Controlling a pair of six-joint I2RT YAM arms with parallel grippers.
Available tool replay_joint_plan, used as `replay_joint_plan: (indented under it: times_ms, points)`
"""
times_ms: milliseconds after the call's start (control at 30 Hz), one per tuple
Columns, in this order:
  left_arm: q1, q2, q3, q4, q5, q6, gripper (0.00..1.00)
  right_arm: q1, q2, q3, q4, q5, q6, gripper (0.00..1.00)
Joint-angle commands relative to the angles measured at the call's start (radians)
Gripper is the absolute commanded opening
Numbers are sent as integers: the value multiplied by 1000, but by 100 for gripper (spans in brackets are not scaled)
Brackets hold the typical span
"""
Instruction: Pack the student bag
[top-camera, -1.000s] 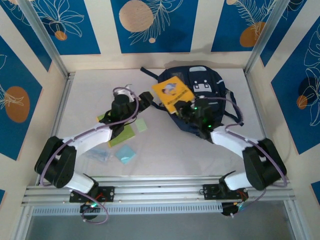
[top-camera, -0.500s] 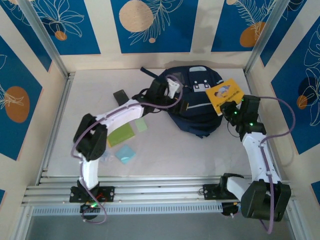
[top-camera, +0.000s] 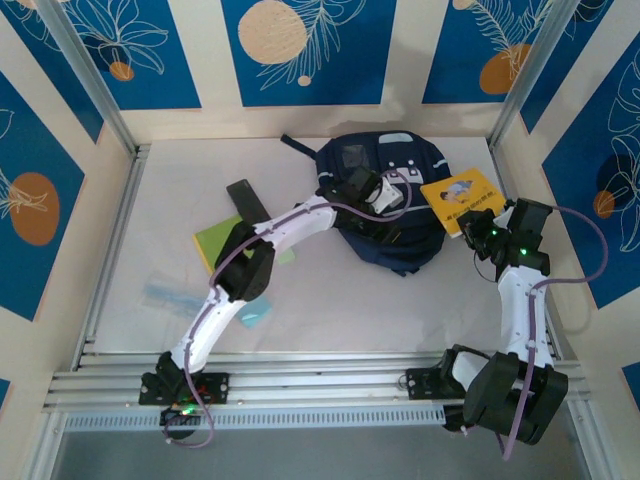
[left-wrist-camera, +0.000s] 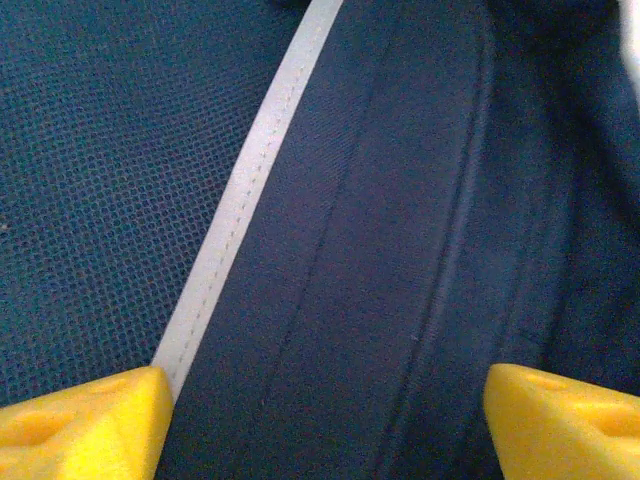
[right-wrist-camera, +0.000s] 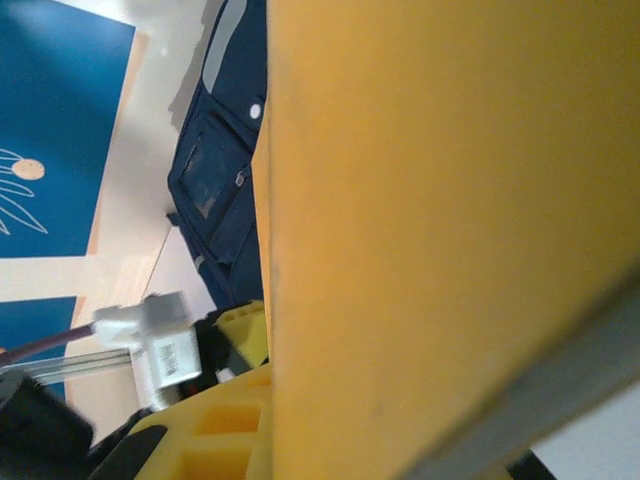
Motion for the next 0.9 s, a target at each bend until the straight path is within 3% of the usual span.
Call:
replay_joint_plan:
  times_ms: [0,167,267,333,367,400,433,467,600,700,867]
  points:
    - [-17,101,136,-125,-133,41,84,-9,-26,26,60,-85,-15,0]
    - [-18,264,334,-329,-213,19,85,-16,-28,36,48,-103,-22,0]
    - [-19,310,362,-413,-223,16,80,-20,-28,39,46,-104,-21,0]
    - [-19,332,365,-458,-229,21,49,-27,-30,40,46,-105,-13,0]
    - [-20,331,360,-467,-228,22,46,-29,-31,41,46,-107,-10,0]
    - [-21,331,357,-471,-234,24,37,-32,-32,41,46,-111,-8,0]
    - [-21,330,356,-472,-236,21,13,-33,-34,39,46,-112,-6,0]
    - [-23,329,356,-468,-223,16,0,-36,-36,40,46,-112,-5,0]
    - [-17,285,348,-414,-128,-66,0,-61,-52,40,43,-104,12,0]
    - [12,183,254,-279,21,-214,0,-98,-82,52,52,-86,38,0]
    - [56,14,114,-73,148,-392,0,-122,-150,82,5,40,28,0]
